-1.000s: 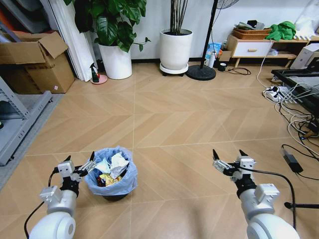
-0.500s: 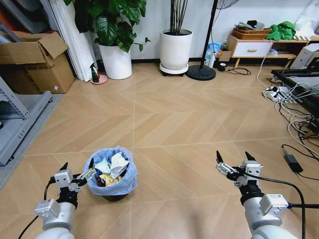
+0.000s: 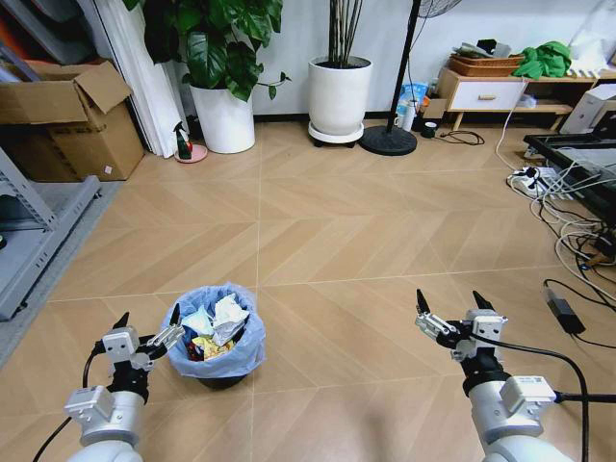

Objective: Pick up the trash bin and place the garbage on the floor into it.

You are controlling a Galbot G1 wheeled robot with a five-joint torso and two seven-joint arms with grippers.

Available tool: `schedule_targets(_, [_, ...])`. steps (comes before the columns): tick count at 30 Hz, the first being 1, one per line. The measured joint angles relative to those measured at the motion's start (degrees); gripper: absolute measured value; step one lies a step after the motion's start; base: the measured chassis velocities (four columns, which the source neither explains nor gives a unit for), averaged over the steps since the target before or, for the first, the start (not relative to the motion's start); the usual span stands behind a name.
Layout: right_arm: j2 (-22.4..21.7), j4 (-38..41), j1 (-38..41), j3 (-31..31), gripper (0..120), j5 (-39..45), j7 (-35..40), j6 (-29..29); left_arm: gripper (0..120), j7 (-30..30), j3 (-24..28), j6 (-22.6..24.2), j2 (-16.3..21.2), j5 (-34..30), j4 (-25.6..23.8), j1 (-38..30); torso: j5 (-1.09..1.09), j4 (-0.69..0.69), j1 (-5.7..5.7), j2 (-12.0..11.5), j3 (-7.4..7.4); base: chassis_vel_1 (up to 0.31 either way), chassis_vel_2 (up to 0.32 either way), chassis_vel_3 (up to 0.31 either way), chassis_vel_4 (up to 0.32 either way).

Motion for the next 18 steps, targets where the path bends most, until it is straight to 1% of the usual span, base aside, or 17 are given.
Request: schedule_targets(18, [0.0,0.0,0.0,0.0,100,0.0,0.0,-0.1,100,0.0,0.0,0.1,0.1,-0.1,0.1,-0.1,0.0,0.0,0.0,0.0,0.0,0.0,0.0,0.0,0.0])
